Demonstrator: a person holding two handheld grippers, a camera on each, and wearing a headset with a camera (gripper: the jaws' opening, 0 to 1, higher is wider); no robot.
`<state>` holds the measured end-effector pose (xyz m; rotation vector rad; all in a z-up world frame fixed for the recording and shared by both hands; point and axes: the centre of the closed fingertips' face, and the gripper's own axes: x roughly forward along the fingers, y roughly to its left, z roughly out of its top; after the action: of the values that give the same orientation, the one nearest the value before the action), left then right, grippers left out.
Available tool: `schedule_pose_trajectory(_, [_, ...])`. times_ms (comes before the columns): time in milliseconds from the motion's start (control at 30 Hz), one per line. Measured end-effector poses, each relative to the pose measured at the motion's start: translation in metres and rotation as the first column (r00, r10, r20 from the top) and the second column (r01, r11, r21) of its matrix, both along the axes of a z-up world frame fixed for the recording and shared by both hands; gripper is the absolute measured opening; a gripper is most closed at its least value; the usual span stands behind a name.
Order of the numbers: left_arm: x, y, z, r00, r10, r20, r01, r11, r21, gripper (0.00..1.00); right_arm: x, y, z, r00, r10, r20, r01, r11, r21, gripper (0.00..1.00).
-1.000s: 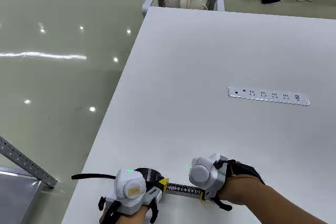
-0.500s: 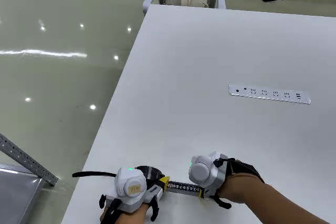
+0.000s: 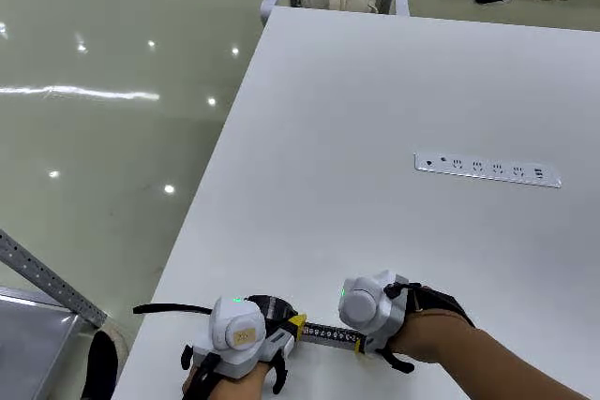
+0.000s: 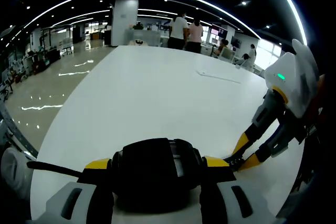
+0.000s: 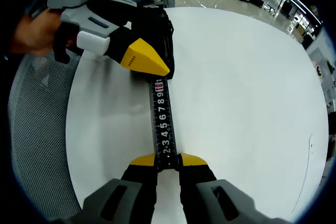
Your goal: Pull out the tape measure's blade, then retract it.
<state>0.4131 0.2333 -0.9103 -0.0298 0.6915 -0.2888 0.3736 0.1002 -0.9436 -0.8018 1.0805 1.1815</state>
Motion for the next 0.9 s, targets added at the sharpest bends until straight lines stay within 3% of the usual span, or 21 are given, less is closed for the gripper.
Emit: schedule_pose_trajectory(900, [0.001,0.000,-0.001,1.000,-0.001,0.004,0.001,1.000,-0.002,0.63,-0.001,0.015,0.000,1.000,0.023,0.000,-0.022,0.999,0.050,0.15])
